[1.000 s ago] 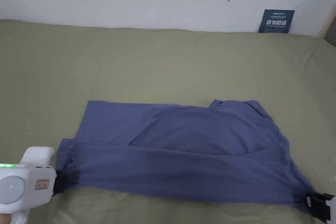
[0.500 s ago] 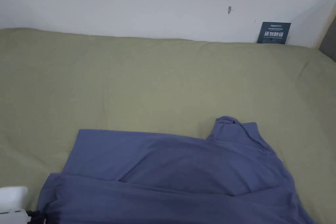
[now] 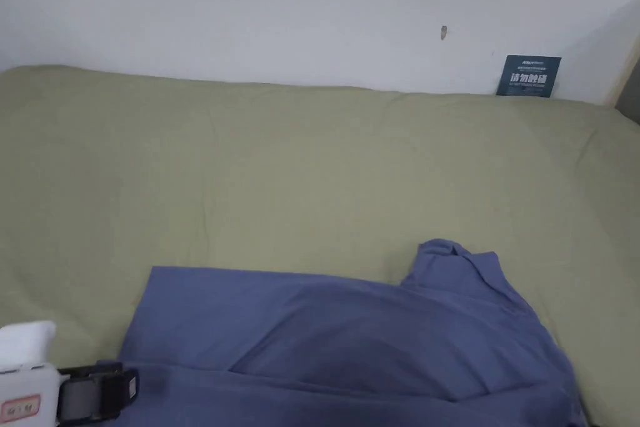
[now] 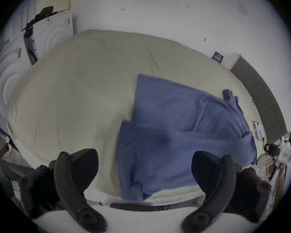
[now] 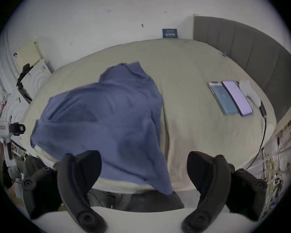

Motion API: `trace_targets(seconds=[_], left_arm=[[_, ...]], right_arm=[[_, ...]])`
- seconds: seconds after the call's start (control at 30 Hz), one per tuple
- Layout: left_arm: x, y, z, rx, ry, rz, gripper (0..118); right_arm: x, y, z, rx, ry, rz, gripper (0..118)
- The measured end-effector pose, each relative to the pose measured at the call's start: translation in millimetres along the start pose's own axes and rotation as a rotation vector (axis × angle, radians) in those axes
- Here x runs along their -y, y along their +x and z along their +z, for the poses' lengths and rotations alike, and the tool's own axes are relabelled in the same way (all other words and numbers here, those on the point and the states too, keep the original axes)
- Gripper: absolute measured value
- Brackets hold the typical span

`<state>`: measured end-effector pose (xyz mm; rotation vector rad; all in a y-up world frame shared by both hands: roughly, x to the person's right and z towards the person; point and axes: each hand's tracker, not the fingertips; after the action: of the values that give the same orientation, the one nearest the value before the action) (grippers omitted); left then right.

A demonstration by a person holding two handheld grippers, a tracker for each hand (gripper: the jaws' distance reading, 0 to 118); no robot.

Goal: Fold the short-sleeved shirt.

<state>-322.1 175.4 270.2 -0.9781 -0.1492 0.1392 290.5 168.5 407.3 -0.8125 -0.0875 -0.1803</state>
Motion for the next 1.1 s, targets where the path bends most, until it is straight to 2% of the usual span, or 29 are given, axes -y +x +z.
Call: trace_targets(seconds=[0.03, 0.1, 0.13, 0.17, 0.2, 0.33, 0.37, 0.4, 0.43, 0.47, 0.5, 0.67, 0.7, 0.77, 0.83, 0.87, 0.97, 1.03, 1.1], left_arm=[[-12.3, 5.2, -7.6, -0.011, 0.005, -0.011, 92], [-35.7, 13.7, -24.8, -0.029, 0.027, -0.067, 70], [-49.4, 20.1, -34.8, -0.043, 0.034, -0.075, 24], [-61.3, 22.8, -48.2, -0.040, 0.047, -0.065, 0], [-74.6, 20.1, -62.3, -0.046, 0.037, -0.064, 0], [-116.2, 27.5, -110.1, -0.104, 0.036, -0.062, 2], [-126.3, 24.0, -125.4, -0.123, 0.034, -0.067, 16], [-131.8, 24.8, -137.2, -0.144, 0.030, -0.064, 59], [-137.1, 20.0, -153.5, -0.150, 0.008, -0.066, 95], [-141.5, 16.0, -168.5, -0.174, -0.021, -0.074, 115], [-142.6, 13.8, -176.8, -0.173, -0.021, -0.072, 116], [-132.8, 27.6, -198.7, -0.217, -0.128, -0.116, 113], [-129.8, 29.6, -193.6, -0.214, -0.114, -0.107, 107], [-125.6, 31.4, -179.5, -0.174, -0.076, -0.083, 76], [-122.6, 38.8, -165.0, -0.161, -0.006, -0.101, 6], [-120.4, 38.0, -163.7, -0.127, -0.025, -0.107, 1], [-119.6, 40.5, -165.7, -0.136, -0.047, -0.101, 1], [-118.9, 38.8, -164.5, -0.131, -0.050, -0.095, 1], [-124.0, 38.8, -166.9, -0.127, -0.060, -0.087, 1]], right_arm=[[-8.3, -5.6, -7.9, 0.002, 0.009, 0.007, 63], [-25.3, -10.5, -21.6, 0.022, 0.057, 0.021, 38], [-33.2, -11.4, -32.4, 0.040, 0.067, 0.016, 0], [-39.4, -13.1, -39.1, 0.039, 0.064, 0.016, 0], [-46.2, -11.5, -47.1, 0.008, 0.051, 0.003, 0], [-72.9, -8.3, -81.6, 0.028, 0.021, 0.007, 0], [-76.8, -5.7, -89.7, 0.030, 0.014, 0.006, 0], [-79.2, -3.6, -95.8, 0.029, 0.006, 0.005, 0], [-79.5, -3.5, -99.4, 0.039, 0.007, 0.008, 0], [-80.0, -1.9, -105.1, 0.044, -0.002, 0.009, 0], [-80.4, -0.4, -109.4, 0.046, -0.012, 0.011, 0], [-84.2, 7.6, -132.0, 0.068, -0.046, 0.010, 0], [-82.9, 9.1, -130.3, 0.070, -0.044, 0.008, 0], [-87.9, 9.6, -136.2, 0.077, -0.053, 0.016, 0], [-96.6, 9.8, -144.6, 0.086, -0.056, 0.042, 0], [-101.2, 9.6, -149.5, 0.091, -0.060, 0.051, 0], [-117.9, 10.6, -170.1, 0.095, -0.070, 0.059, 0], [-126.7, 10.1, -183.7, 0.085, -0.098, 0.077, 22], [-134.9, 8.0, -202.3, 0.108, -0.155, 0.104, 48]])
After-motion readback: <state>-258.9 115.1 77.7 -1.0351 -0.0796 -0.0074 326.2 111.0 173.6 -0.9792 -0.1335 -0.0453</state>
